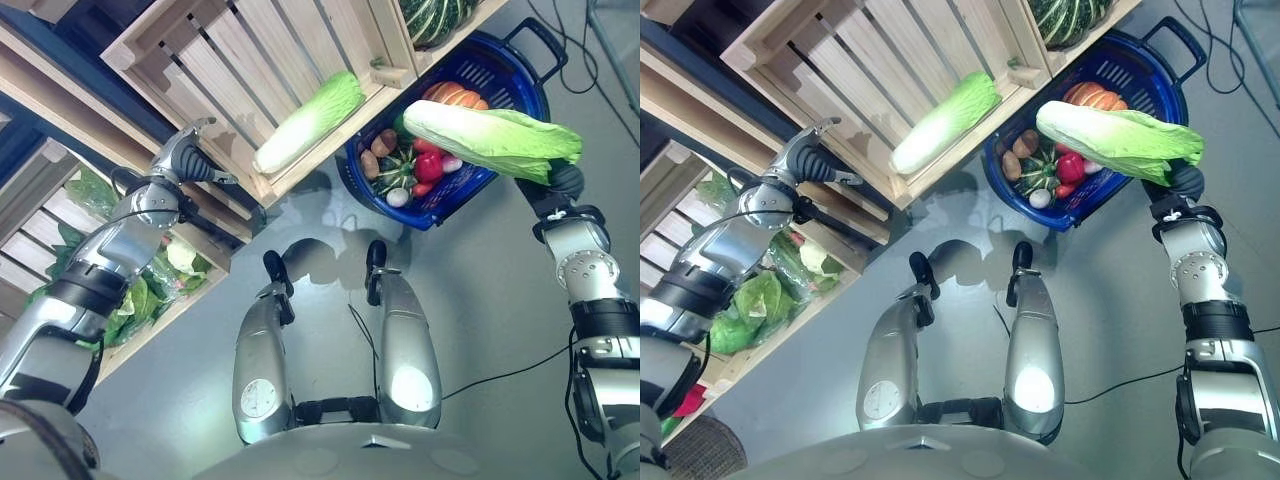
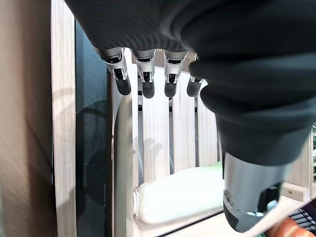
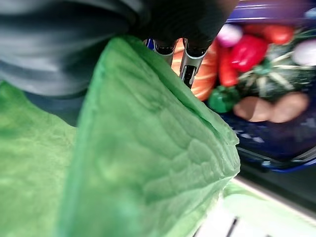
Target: Pick up fruits and vegetables into the basket
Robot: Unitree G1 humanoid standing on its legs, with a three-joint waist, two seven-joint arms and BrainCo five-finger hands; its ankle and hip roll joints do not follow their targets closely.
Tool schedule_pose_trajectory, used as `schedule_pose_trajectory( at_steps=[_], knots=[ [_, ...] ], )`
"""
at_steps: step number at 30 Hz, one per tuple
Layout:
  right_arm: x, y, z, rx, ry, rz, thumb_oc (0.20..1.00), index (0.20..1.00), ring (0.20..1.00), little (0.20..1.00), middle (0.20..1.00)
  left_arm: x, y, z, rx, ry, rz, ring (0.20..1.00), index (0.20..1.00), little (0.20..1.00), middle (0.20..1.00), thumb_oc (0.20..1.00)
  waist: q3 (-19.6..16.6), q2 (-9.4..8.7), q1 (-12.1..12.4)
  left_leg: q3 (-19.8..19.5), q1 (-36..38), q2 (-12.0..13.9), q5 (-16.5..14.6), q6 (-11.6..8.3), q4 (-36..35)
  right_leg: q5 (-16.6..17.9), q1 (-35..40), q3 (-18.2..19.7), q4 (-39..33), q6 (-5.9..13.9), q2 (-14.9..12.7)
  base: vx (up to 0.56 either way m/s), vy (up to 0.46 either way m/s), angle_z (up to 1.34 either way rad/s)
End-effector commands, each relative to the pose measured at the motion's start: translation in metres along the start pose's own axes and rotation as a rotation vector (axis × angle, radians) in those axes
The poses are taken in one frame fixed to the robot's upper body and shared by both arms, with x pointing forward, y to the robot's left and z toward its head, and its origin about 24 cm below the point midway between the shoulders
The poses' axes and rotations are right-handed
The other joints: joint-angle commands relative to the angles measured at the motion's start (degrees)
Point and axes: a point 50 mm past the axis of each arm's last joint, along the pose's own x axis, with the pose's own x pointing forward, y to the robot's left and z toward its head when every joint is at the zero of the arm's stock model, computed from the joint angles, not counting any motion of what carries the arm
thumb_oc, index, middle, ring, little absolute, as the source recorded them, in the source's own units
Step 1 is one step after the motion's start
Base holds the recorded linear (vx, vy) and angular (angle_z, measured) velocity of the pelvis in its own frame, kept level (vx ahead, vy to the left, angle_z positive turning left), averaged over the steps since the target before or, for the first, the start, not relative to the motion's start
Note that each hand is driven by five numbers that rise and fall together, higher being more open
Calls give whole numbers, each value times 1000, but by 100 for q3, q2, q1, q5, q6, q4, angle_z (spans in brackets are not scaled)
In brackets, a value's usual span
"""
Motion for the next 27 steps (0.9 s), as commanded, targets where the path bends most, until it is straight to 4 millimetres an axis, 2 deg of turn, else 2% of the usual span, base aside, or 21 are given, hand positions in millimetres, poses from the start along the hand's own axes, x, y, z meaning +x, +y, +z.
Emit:
schedule_pose_trajectory(
  at_steps=[1,6,11,15,19,24,25,26,27],
  knots=[
    [11,17,29,-13,-72,33,200,200,200,200,200,9,7,19,-64,-43,62,1000,1000,1000,1000,1000,-176,156,-33,-9,-304,-125,-689,9,603,-281,-119,-110,115,194,159,10,68,2],
    [24,22,30,-19,-41,-26,200,200,200,200,200,20,18,41,-137,-89,134,1000,1000,1000,1000,1000,-176,368,34,-17,-787,-174,-620,-25,673,-364,-697,-9,407,177,122,14,49,5],
    [32,22,28,-78,0,-93,200,200,200,200,200,25,28,57,-209,-124,188,1000,1000,1000,1000,1000,-176,503,108,-44,-1141,-225,-588,-35,747,-416,-1092,54,598,157,117,5,8,0],
    [38,21,37,-174,-17,-228,200,200,200,200,200,29,36,70,-230,-158,239,1000,1000,1000,1000,1000,-176,550,172,-93,-1454,-251,-598,-12,857,-425,-1403,74,733,142,127,3,-3,-1],
    [42,22,55,-215,-71,-351,200,200,200,200,200,33,40,80,-228,-184,248,1000,1000,1000,1000,1000,-176,611,208,-125,-1681,-240,-602,4,921,-425,-1662,105,828,152,129,0,0,0],
    [45,21,64,-256,-64,-401,200,200,200,200,200,36,39,89,-225,-205,259,1000,1000,1000,1000,1000,-176,690,207,-149,-1901,-241,-628,28,1028,-429,-1935,180,939,158,140,0,1,-1],
    [46,21,65,-274,-54,-404,438,438,438,438,438,37,39,91,-225,-208,260,1000,1000,1000,1000,1000,-176,704,211,-150,-1929,-240,-627,32,1035,-427,-1970,189,947,157,139,0,0,0],
    [47,21,67,-308,-47,-412,796,796,796,796,796,37,39,93,-225,-210,261,1000,1000,1000,1000,1000,-176,716,215,-152,-1964,-238,-629,36,1050,-428,-2013,201,965,156,139,0,0,0],
    [46,15,69,-404,-23,-477,1000,1000,1000,1000,1000,39,41,96,-220,-216,260,1000,1000,1000,1000,1000,-176,726,224,-162,-2041,-224,-639,49,1090,-426,-2092,218,998,156,144,0,0,0]
  ],
)
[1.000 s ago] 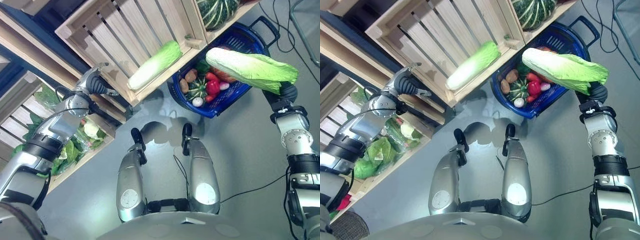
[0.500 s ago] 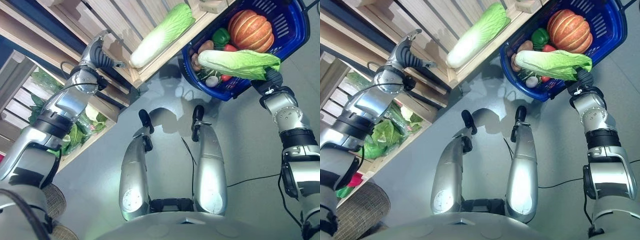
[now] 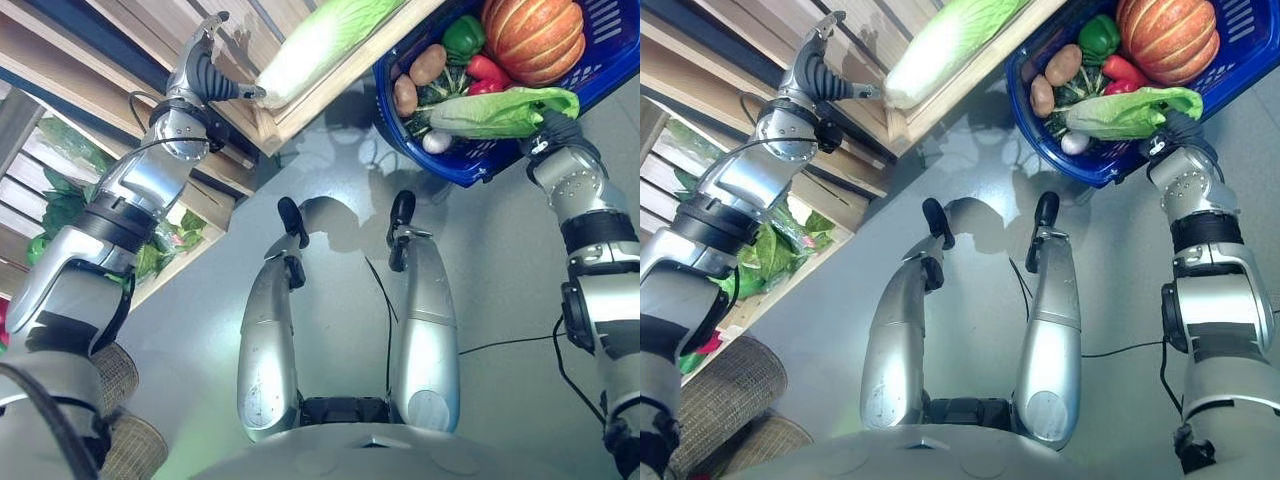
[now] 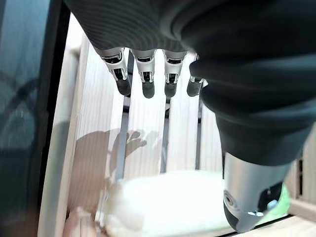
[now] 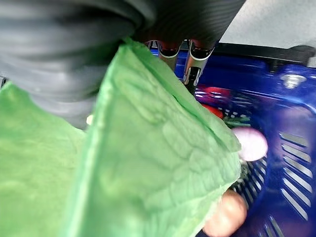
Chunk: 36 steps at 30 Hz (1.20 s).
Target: Pick up fruits and vegetables into the basket
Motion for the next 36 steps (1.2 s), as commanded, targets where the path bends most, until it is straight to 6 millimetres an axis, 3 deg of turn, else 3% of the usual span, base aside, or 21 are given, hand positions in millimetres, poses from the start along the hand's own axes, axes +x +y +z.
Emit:
schedule_pose_trajectory(
  at_steps=[1,6,9,11,13,15,18,22,26,30,36],
  knots=[
    [1,-23,24,-237,-47,-123,1000,1000,1000,1000,1000,7,4,19,-67,-58,56,1000,1000,1000,1000,1000,-262,435,-41,-114,-244,-118,-872,29,672,-380,-4,-1,135,314,327,-5,-48,-1],
    [1,-34,41,-538,-130,-293,1000,1000,1000,1000,1000,13,4,21,-25,-45,52,1000,1000,1000,1000,1000,-262,389,-41,-158,-443,-61,-907,82,779,-346,-167,-9,183,318,369,-13,-67,1],
    [-5,-33,62,-926,-264,-456,1000,1000,1000,1000,1000,15,3,19,7,-21,59,1000,1000,1000,1000,1000,-262,345,-105,-156,-545,-21,-909,95,806,-305,-261,20,169,331,404,-17,-24,-4],
    [-15,-29,86,-1200,-411,-621,1000,1000,1000,1000,1000,15,1,13,29,12,66,1000,1000,1000,1000,1000,-262,319,-173,-135,-580,-6,-891,93,779,-264,-308,50,130,343,437,-15,11,-4],
    [-25,-30,102,-1348,-521,-730,1000,1000,1000,1000,1000,12,0,5,37,48,84,1000,1000,1000,1000,1000,-262,293,-274,-116,-577,2,-888,79,742,-249,-317,93,83,362,480,-4,10,-4],
    [-28,-30,104,-1373,-556,-759,1000,1000,1000,1000,1000,11,0,2,36,56,89,1000,1000,1000,1000,1000,-262,289,-296,-111,-574,5,-885,72,732,-246,-319,104,73,367,492,1,24,-4],
    [-51,-36,113,-1403,-781,-876,1000,1000,1000,1000,1000,2,-2,-18,11,130,153,1000,1000,1000,1000,1000,-262,231,-581,-25,-456,1,-887,10,583,-257,-255,245,-98,419,604,14,109,-10],
    [-78,-47,95,-1368,-991,-815,1000,1000,1000,1000,1000,-11,-1,-42,-16,215,213,1000,1000,1000,1000,1000,-262,132,-917,117,-207,22,-903,-64,461,-283,-105,376,-228,442,647,40,145,-17],
    [-107,-39,67,-1412,-1176,-579,1000,1000,1000,1000,1000,-21,1,-68,-38,323,279,1000,1000,1000,1000,1000,-262,27,-1274,331,91,73,-871,-156,327,-288,13,521,-315,437,655,49,203,-19],
    [-125,-29,55,-1417,-1280,-374,1000,1000,1000,1000,1000,-27,5,-89,-71,419,349,1000,1000,1000,1000,1000,-262,-1,-1512,504,303,112,-847,-231,225,-311,61,659,-329,409,680,47,166,-26],
    [-132,-20,32,-1362,-1306,-133,1000,1000,1000,1000,1000,-25,21,-106,-101,490,443,1000,1000,1000,1000,1000,-262,-27,-1772,681,473,160,-846,-304,206,-374,58,815,-262,335,731,41,114,-21]
  ],
)
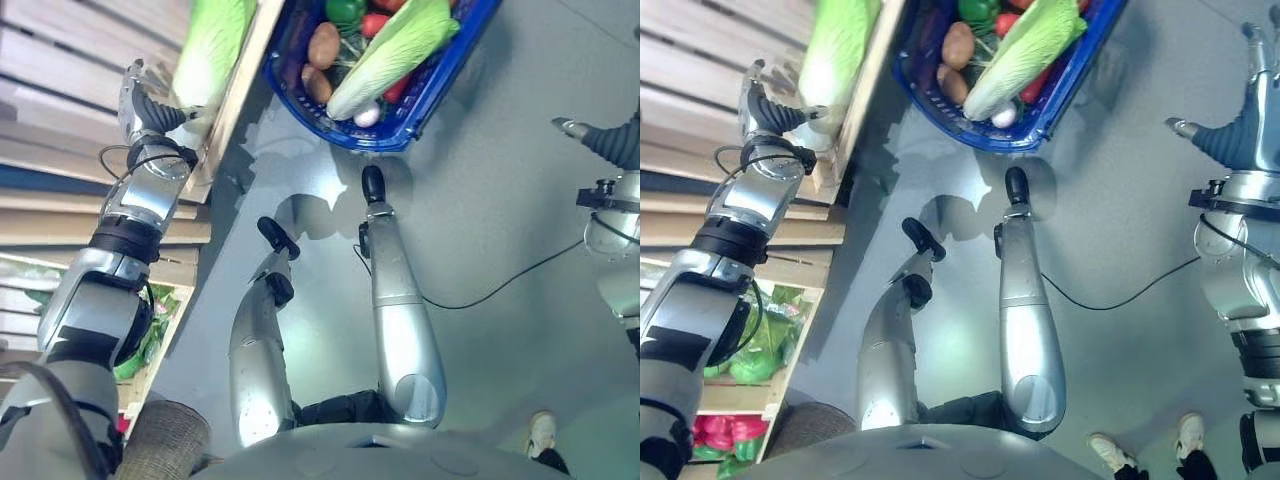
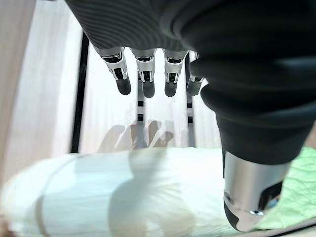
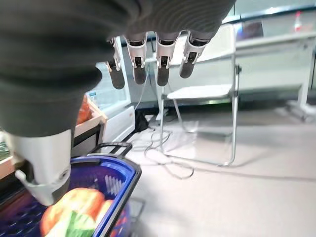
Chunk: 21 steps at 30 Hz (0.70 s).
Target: Pick up fruits and vegetables into the basket
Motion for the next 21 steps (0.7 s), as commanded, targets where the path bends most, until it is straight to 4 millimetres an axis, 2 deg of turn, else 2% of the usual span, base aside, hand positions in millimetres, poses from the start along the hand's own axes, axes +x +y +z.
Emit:
schedule_pose_trajectory(
  at_steps=[1,8,12,21],
  knots=[
    [3,-9,13,96,-84,-31,1000,1000,1000,1000,1000,6,13,-14,-39,46,98,1000,1000,1000,1000,1000,-262,-19,-255,-75,-83,168,-573,-214,579,-517,269,-136,14,130,388,31,64,-14],
    [-9,12,25,189,-64,129,1000,1000,1000,1000,1000,12,16,-13,-131,108,85,1000,1000,1000,1000,1000,-262,-54,-349,37,-3,218,-587,-212,600,-538,301,-80,-17,74,417,11,19,-4],
    [-12,24,33,279,-27,216,1000,1000,1000,1000,1000,13,12,-24,-234,239,55,1000,1000,1000,1000,1000,-262,-100,-371,67,-51,253,-566,-205,643,-562,280,-68,-8,32,468,4,-3,-2],
    [-12,30,37,367,51,260,1000,1000,1000,1000,1000,6,6,-62,-388,506,-16,1000,1000,1000,1000,1000,-262,-221,-404,65,-194,323,-589,-182,782,-575,214,-59,14,-19,547,4,-6,-2]
  ],
)
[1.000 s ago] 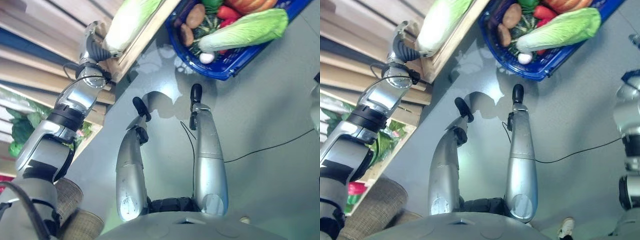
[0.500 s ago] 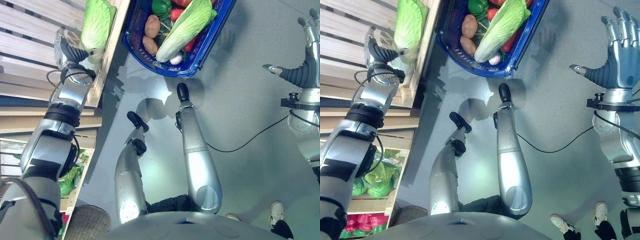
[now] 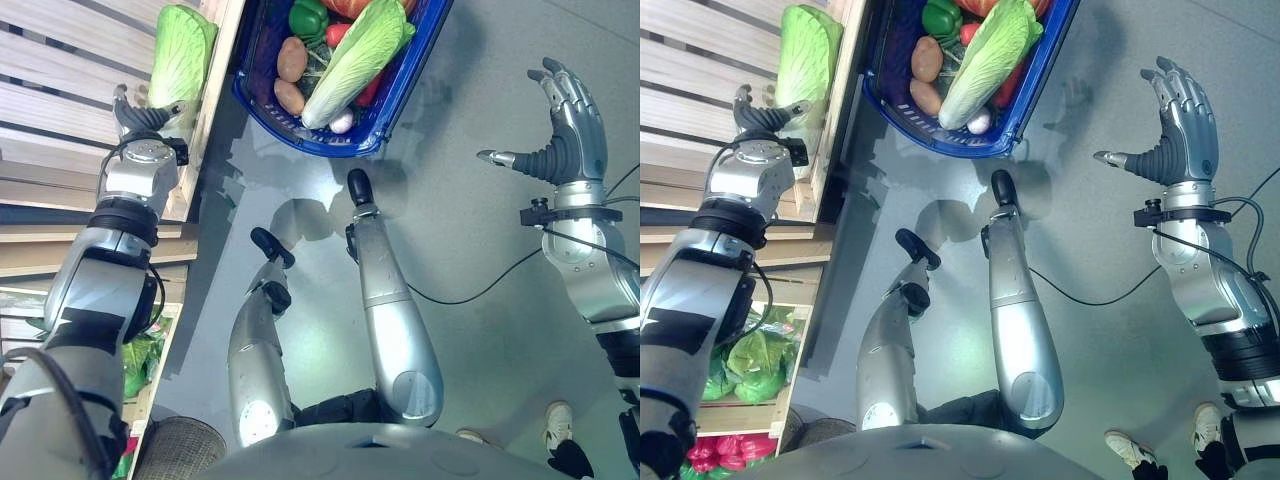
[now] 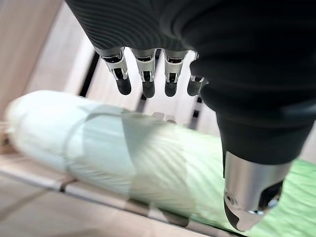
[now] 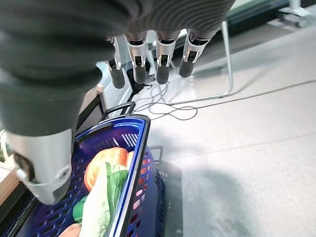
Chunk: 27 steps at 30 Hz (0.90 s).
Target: Pick up fruits and vegetables into the basket
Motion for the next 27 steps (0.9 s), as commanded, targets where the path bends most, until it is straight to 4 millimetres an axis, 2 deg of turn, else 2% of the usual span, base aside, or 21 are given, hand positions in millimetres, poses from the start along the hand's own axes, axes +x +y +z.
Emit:
schedule_pose_trajectory(
  at_steps=[1,3,5,11,16,19,24,26,27],
  knots=[
    [-3,4,7,103,17,-1,1000,1000,1000,1000,1000,7,22,-39,-58,181,56,1000,1000,1000,1000,1000,-260,-232,-264,-5,-440,185,-721,2,986,-484,207,-135,-76,88,271,0,0,0],
    [-3,4,7,105,22,0,1000,1000,1000,1000,1000,8,23,-41,-53,192,57,1000,1000,1000,1000,1000,-260,-241,-262,-7,-455,191,-729,6,999,-486,197,-137,-68,85,273,0,0,0],
    [-4,5,5,117,44,5,1000,1000,1000,1000,1000,7,25,-53,-50,233,50,1000,1000,1000,1000,1000,-260,-280,-255,-10,-508,213,-749,29,1039,-495,174,-140,-64,62,295,0,0,0],
    [-5,6,4,124,57,18,1000,1000,1000,1000,1000,7,24,-57,-34,218,2,1000,1000,1000,1000,1000,-260,-315,-252,-13,-599,241,-771,49,1100,-494,108,-141,-46,54,311,0,0,0],
    [-7,10,0,130,78,50,1000,1000,1000,1000,1000,9,26,-43,25,100,5,1000,1000,1000,1000,1000,-260,-318,-249,5,-672,267,-798,68,1149,-497,34,-134,-17,46,312,3,6,0],
    [-9,12,-3,136,94,63,1000,1000,1000,1000,1000,9,24,-26,18,10,-12,1000,1000,1000,1000,1000,-260,-329,-265,14,-706,282,-809,74,1161,-483,3,-118,-32,51,305,0,0,0],
    [-15,16,-8,140,113,73,1000,1000,1000,1000,1000,3,1,-2,-41,-129,-300,1000,1000,1000,1000,1000,-260,-309,-301,63,-729,297,-832,86,1172,-458,-53,-103,-29,63,287,5,15,-3],
    [-16,15,-9,139,116,74,1000,1000,1000,1000,1000,0,-7,-2,-9,-145,-396,1000,1000,1000,1000,1000,-260,-287,-310,86,-719,297,-835,87,1162,-443,-58,-99,-43,70,275,13,52,-5],
    [-15,13,-9,133,111,77,1000,1000,1000,1000,1000,-5,-16,-4,18,-147,-518,1000,1000,1000,1000,1000,-260,-248,-331,115,-710,282,-828,84,1139,-422,-74,-84,-60,76,265,32,105,-3]
  ],
)
